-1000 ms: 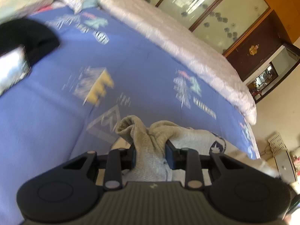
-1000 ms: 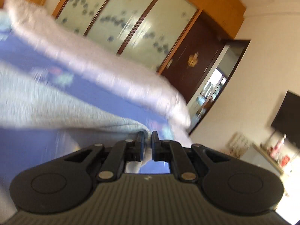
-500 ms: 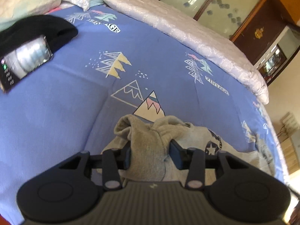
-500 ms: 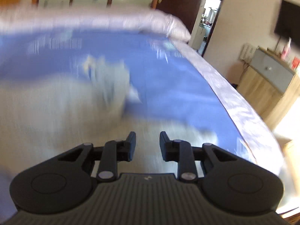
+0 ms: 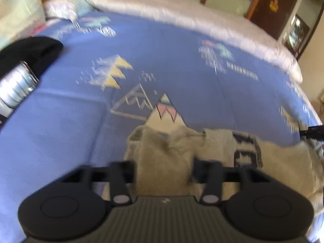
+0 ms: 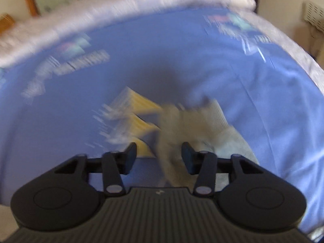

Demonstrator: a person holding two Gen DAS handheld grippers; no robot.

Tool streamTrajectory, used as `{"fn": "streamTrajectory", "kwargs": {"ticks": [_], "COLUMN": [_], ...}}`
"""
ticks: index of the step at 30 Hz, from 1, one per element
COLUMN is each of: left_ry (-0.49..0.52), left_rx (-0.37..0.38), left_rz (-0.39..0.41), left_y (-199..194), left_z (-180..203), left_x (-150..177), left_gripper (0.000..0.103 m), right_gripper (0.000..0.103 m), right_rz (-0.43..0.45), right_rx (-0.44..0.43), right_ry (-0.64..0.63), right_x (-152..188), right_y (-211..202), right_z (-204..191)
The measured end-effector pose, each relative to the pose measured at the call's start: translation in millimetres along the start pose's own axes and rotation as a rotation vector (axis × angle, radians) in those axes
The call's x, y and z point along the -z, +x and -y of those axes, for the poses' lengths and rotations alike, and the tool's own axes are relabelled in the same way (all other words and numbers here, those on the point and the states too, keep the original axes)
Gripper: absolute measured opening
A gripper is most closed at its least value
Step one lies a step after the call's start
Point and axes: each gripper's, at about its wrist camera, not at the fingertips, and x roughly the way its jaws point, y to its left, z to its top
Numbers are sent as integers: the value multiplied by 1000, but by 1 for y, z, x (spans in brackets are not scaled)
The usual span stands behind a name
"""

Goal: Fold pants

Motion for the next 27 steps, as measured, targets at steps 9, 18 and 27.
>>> {"fn": "streamTrajectory", "kwargs": {"ticks": [9, 18, 27], "left_ry": [-120, -272, -400], "left_rx": [57, 24, -118], "left_rz": [204, 228, 87], "left_y": [-30, 61, 158], "left_z": [-14, -14, -25], "left_x": [-60, -123, -134], "left_gripper": [26, 27, 45], "right_gripper": [5, 5, 25], "right_rz": [380, 486, 323], "right_rx": [-1, 64, 39], "right_ry": [363, 540, 604], "right_x": [-47, -97, -109], "right_y": [-112, -118, -11], "right_z": [102, 152, 137]}}
